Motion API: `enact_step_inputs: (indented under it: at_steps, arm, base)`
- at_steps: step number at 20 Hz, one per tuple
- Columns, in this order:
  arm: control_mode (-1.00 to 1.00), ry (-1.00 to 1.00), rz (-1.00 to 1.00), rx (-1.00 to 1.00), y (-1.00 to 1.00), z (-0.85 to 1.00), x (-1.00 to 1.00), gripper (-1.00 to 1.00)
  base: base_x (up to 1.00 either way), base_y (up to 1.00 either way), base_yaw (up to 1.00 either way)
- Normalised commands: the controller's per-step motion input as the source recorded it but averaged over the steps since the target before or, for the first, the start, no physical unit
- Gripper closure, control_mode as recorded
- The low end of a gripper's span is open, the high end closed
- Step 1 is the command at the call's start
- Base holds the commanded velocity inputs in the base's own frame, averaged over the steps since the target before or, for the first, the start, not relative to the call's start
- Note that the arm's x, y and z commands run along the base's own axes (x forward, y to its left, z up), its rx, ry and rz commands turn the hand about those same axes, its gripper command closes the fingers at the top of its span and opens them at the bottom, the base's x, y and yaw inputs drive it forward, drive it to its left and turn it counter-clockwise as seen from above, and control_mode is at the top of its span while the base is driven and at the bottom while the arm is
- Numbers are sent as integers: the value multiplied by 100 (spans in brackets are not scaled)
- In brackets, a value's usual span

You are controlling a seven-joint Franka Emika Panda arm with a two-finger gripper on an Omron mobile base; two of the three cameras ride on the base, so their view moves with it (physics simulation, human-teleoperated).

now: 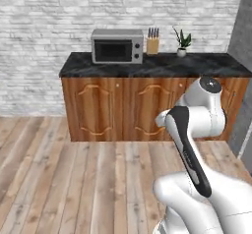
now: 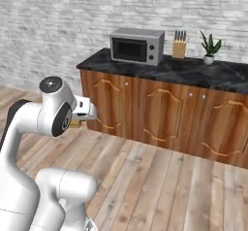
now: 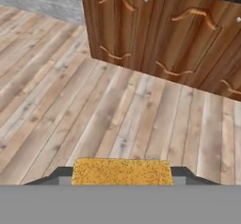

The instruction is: Take the donut and cake from the fridge and place them on the empty tray on the dining counter.

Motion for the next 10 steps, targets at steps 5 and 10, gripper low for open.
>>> enact_step_inputs:
  at_steps: [5,10]
  arm:
    - [100,0,0,0,0,0,0,100]
    - [100,0,0,0,0,0,0,100]
  base:
    - [98,4,65]
    - [100,6,62]
